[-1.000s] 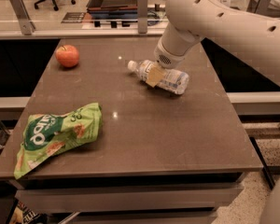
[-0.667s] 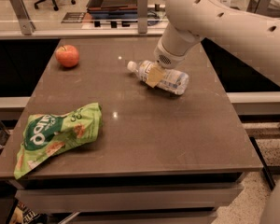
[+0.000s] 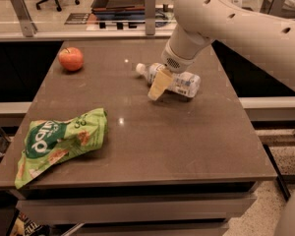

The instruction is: Knock blue plastic bottle over

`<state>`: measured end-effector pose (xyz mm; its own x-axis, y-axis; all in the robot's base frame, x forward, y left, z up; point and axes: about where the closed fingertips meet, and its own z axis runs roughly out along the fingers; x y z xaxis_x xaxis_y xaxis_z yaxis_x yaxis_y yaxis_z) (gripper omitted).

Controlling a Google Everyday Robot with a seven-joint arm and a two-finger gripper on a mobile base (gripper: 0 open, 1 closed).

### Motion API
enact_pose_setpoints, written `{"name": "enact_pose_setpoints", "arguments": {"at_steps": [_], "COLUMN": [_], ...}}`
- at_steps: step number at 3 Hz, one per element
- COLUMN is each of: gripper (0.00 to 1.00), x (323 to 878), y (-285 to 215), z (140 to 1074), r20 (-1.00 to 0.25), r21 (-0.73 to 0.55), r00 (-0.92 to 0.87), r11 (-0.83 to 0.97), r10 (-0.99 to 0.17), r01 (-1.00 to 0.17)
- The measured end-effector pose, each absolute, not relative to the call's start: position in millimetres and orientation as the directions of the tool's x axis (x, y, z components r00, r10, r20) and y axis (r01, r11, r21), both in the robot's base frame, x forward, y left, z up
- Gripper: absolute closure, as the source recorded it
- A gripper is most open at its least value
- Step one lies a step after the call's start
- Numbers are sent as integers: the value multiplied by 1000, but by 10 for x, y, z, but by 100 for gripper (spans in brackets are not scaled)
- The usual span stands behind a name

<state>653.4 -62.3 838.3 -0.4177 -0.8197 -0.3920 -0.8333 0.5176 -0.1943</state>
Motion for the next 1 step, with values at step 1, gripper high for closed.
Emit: {"name": "enact_pose_setpoints", "arguments": {"at_steps": [1], "gripper": [0], "x": [6534], "y": [-623], "z": [8383], "r20": [-392], "r21": [-194], "r00": [-418], "r11": [518], "r10": [-820], "r01": [-833]}}
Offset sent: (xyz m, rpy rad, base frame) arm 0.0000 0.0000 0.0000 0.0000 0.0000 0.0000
